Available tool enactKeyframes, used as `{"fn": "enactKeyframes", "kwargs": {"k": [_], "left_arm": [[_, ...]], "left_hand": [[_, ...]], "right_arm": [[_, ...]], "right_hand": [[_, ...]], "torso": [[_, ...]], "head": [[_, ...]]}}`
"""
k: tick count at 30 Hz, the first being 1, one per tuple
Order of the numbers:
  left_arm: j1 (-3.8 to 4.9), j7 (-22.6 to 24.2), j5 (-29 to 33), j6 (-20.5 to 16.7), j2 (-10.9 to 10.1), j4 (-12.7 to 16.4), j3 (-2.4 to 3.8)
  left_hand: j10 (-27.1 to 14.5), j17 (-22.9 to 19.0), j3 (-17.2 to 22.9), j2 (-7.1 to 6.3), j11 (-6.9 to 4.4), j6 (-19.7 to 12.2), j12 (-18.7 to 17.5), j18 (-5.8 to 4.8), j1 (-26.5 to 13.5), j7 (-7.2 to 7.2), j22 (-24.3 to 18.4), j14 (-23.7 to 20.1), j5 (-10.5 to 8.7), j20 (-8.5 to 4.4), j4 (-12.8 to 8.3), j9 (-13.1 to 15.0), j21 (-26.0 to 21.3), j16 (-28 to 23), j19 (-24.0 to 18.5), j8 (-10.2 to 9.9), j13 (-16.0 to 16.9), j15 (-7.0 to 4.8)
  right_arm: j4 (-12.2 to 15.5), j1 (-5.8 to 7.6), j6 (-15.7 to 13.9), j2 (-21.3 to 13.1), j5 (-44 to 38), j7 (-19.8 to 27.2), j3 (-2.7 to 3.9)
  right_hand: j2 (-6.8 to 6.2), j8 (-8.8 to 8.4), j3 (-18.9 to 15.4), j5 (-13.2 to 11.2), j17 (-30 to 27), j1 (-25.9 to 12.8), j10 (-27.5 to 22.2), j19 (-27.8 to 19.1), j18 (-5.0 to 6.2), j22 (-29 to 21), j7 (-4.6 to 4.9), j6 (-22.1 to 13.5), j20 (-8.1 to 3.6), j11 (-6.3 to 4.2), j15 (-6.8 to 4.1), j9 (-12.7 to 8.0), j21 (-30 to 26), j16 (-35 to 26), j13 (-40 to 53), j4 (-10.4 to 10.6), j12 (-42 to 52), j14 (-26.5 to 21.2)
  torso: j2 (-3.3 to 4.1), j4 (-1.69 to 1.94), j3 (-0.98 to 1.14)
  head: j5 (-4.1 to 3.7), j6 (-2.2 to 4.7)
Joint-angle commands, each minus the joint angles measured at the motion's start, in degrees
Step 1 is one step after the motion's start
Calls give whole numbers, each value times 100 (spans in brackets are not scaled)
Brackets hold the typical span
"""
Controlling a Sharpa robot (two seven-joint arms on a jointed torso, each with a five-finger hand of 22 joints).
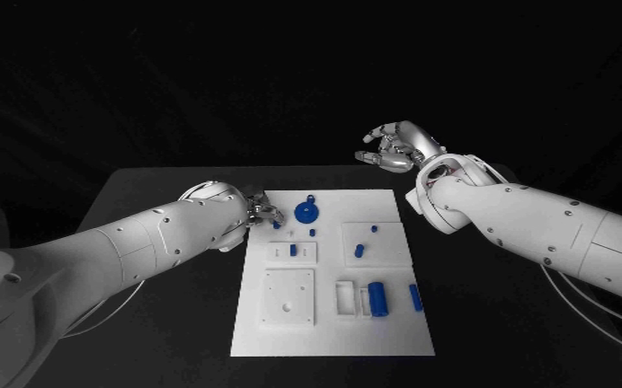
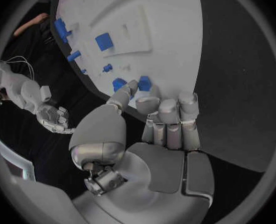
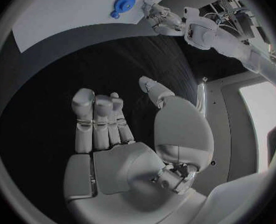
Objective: Assemble the parts on the task board
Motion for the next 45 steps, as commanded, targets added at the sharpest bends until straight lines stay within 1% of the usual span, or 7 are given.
{"fn": "enactKeyframes", "kwargs": {"k": [1,9,14,31,34,37,45], "left_arm": [[-36,-47,189,39,-60,54,30],[-27,64,651,-48,-238,265,292],[-13,102,1185,17,-395,461,385],[-12,125,1457,74,-514,494,394],[-12,175,1323,-6,-519,481,394],[-12,230,1267,-60,-524,476,394],[-12,474,1239,-162,-552,544,394]], "left_hand": [[3,5,32,44,47,15,11,99,32,-8,38,50,36,-484,12,-1291,28,-34,-12,8,-9,-5],[4,7,31,46,47,19,12,99,37,-8,39,52,42,-483,13,-1291,30,-33,-12,10,-10,-5],[5,8,31,52,47,22,14,99,39,-9,39,54,44,-483,16,-1291,30,-32,-11,11,-10,-6],[6,12,10,58,47,20,18,94,18,-7,37,54,4,-478,27,-1294,31,-34,-12,10,-12,-6],[-3,15,-40,-7,47,-4,15,96,-25,-3,30,47,-391,-479,36,-1302,25,-47,-17,-1,-20,-6],[-9,17,-81,-192,54,-43,7,102,-109,1,10,42,-1043,-479,94,-1315,-1,-67,-23,-21,-33,-1],[-22,21,-10,-453,100,-235,-4,115,-147,51,-19,34,-1401,-473,225,-1388,-37,-100,-22,-125,-51,37]], "right_arm": [[2,-1,56,-4,-16,26,3],[9,-1,67,-11,2,46,2],[5,-1,83,-26,11,57,2],[-28,-19,136,7,24,85,0],[-30,-22,131,5,24,87,0],[-29,-23,131,2,24,89,0],[-28,-29,130,-6,24,90,0]], "right_hand": [[34,15,4,32,8,-6,-13,-1,728,6,74,-35,-30,-7,-30,5,-23,-34,-9,30,23,12],[32,16,2,33,9,-4,-13,-1,728,7,74,-35,-30,-7,-30,5,-23,-35,-11,31,25,13],[32,16,2,34,9,6,-13,0,728,9,73,-35,-32,-8,-31,6,-24,-35,-14,25,27,13],[35,18,3,32,11,28,-15,0,728,12,72,-34,-35,-9,-32,7,-25,-36,-18,13,31,13],[35,18,3,31,11,29,-16,-1,728,12,72,-35,-35,-9,-32,7,-26,-36,-19,12,31,13],[35,18,2,30,11,31,-17,-1,728,12,72,-36,-35,-9,-32,7,-26,-37,-20,11,32,12],[34,17,0,28,11,32,-19,-2,728,13,73,-38,-35,-8,-31,7,-27,-38,-22,10,32,11]], "torso": [[4,-4,5],[2,-2,6],[1,-11,11],[6,-11,15],[8,-15,11],[9,-18,9],[5,-14,11]], "head": [[11,12],[18,37],[27,64],[56,87],[59,90],[62,92],[60,92]]}}
